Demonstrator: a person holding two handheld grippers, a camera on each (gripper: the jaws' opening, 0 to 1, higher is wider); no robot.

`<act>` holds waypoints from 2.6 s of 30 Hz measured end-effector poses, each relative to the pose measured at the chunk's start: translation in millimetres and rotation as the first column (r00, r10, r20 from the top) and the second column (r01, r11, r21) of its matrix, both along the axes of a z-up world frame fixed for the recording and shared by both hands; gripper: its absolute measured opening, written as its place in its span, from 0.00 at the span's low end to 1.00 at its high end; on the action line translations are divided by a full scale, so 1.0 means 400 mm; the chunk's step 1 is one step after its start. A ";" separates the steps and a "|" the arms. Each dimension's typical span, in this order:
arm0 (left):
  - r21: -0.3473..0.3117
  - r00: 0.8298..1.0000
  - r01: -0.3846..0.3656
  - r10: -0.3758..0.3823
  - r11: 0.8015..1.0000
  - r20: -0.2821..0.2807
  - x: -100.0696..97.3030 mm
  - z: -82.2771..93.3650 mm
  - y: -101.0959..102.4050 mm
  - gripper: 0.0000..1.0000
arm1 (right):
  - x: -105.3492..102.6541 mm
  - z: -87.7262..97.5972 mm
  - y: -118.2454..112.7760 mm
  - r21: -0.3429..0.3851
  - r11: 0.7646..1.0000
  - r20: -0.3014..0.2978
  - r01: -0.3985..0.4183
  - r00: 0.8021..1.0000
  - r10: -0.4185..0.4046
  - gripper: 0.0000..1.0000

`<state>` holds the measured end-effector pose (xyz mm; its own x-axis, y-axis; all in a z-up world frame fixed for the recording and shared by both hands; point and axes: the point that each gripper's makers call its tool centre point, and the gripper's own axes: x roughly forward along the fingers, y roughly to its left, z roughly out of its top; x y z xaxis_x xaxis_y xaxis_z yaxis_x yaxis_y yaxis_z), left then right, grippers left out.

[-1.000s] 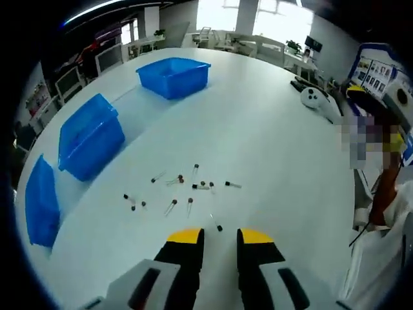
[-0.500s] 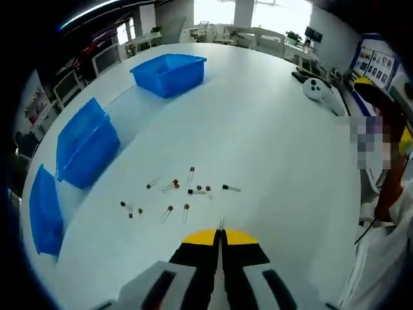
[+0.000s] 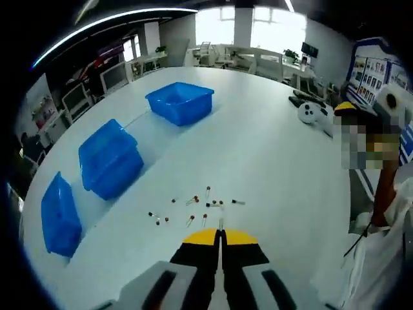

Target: Pick up the resistors one by one and place each resistor into its matching bin, sorting the parts by color and model until every resistor is separated into the correct bin for its type

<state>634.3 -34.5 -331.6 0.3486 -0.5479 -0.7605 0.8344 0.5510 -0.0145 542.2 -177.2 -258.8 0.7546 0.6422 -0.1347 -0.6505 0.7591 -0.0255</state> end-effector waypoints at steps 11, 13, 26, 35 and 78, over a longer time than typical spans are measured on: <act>-0.408 0.969 -0.096 0.180 0.908 0.172 -0.033 0.229 0.134 0.04 | -0.003 0.000 0.004 -0.005 1.000 -0.001 -0.004 1.000 0.004 0.43; -0.448 0.955 -0.100 0.212 0.889 0.208 -0.049 0.251 0.170 0.04 | -0.004 -0.002 0.006 -0.006 1.000 -0.002 -0.005 1.000 0.005 0.43; -0.636 0.884 -0.120 0.373 0.763 0.281 -0.113 0.225 0.344 0.04 | -0.011 0.009 0.012 0.044 0.998 -0.004 -0.032 0.999 0.033 0.43; -0.653 0.862 -0.165 0.429 0.740 0.269 -0.074 0.201 0.387 0.04 | -0.006 0.009 0.011 0.034 0.999 -0.004 -0.030 1.000 0.030 0.43; -0.485 0.849 -0.333 0.481 0.809 0.219 0.537 0.186 0.054 0.05 | -0.004 0.007 -0.013 0.035 0.999 0.003 -0.011 1.000 0.011 0.43</act>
